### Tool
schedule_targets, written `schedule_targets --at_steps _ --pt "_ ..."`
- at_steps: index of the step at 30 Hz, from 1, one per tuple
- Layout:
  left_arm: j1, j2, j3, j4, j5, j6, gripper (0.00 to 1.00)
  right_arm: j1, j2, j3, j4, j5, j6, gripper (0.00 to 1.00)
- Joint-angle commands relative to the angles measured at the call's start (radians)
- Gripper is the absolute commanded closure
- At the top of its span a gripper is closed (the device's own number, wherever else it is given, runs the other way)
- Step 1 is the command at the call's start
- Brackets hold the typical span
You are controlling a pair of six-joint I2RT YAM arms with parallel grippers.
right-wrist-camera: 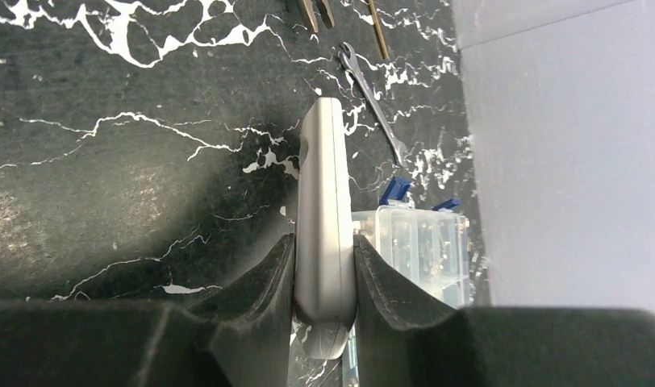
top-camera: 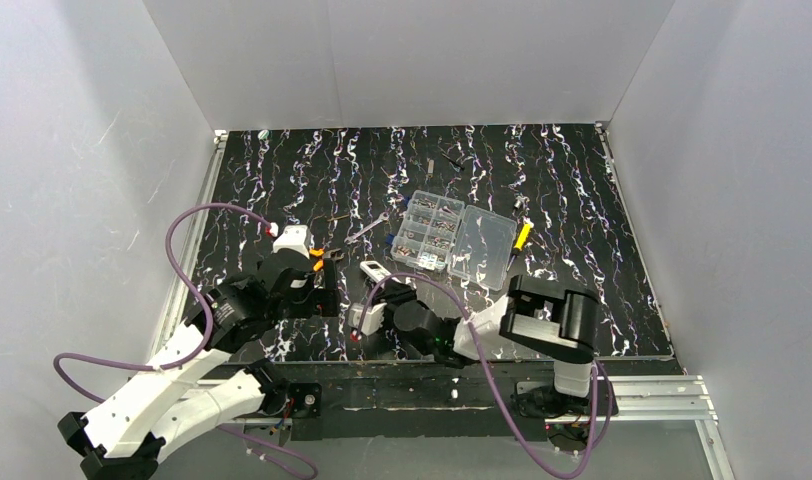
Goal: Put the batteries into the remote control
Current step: Place the remote control at the center of the board, then reset both arms
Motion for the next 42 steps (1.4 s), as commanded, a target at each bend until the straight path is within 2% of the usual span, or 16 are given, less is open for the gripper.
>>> schedule_targets --at_steps 1,4,7,10,13,15,21,25,28,31,33,35,37,40,42 --pt "0.007 0.014 0.011 -0.05 -0.03 0.015 0.02 0.044 0.073 -0.032 0.249 0.149 -0.119 0.85" --pt "0.006 0.013 0.003 -0.046 -0.024 0.011 0.02 0.065 0.097 -0.065 0.301 0.163 -0.114 0.7" --pt "0.007 0.012 -0.004 -0.047 -0.02 0.004 0.02 0.077 0.085 -0.079 0.271 0.163 -0.06 0.64" --pt "0.006 0.011 -0.009 -0.044 -0.022 -0.001 0.02 0.08 0.047 -0.083 0.162 0.137 0.021 0.57" --pt "0.007 0.012 -0.015 -0.041 -0.022 -0.002 0.02 0.081 -0.011 -0.089 0.052 0.068 0.121 0.36" --pt "0.007 0.011 -0.018 -0.04 -0.02 -0.002 0.02 0.081 -0.052 -0.086 -0.025 0.03 0.181 0.26" --pt "0.006 0.01 -0.02 -0.052 -0.034 -0.004 0.02 0.082 -0.201 -0.1 -0.082 0.012 0.264 0.2" --pt "0.007 0.005 -0.033 -0.046 -0.039 0.004 0.02 0.05 -0.413 -0.121 -0.233 -0.15 0.428 0.18" --pt "0.007 0.017 -0.047 -0.038 -0.039 0.0 0.02 -0.077 -0.54 -0.172 -0.297 -0.337 0.655 0.17" --pt "0.007 0.042 -0.047 -0.046 -0.037 0.001 0.02 -0.199 -0.661 -0.213 -0.341 -0.44 0.836 0.17" --pt "0.007 0.061 -0.042 -0.06 -0.049 -0.001 0.02 -0.306 -0.733 -0.233 -0.37 -0.524 1.013 0.16" --pt "0.007 0.082 -0.037 -0.079 -0.069 -0.002 0.02 -0.446 -0.8 -0.287 -0.329 -0.635 1.187 0.16" --pt "0.007 0.098 -0.034 -0.093 -0.083 -0.003 0.02 -0.533 -0.861 -0.338 -0.307 -0.682 1.262 0.16" --pt "0.007 0.103 -0.035 -0.095 -0.094 -0.005 0.02 -0.601 -0.958 -0.388 -0.345 -0.641 1.298 0.15" --pt "0.007 0.103 -0.041 -0.094 -0.102 -0.012 0.02 -0.708 -1.029 -0.475 -0.3 -0.691 1.406 0.15"
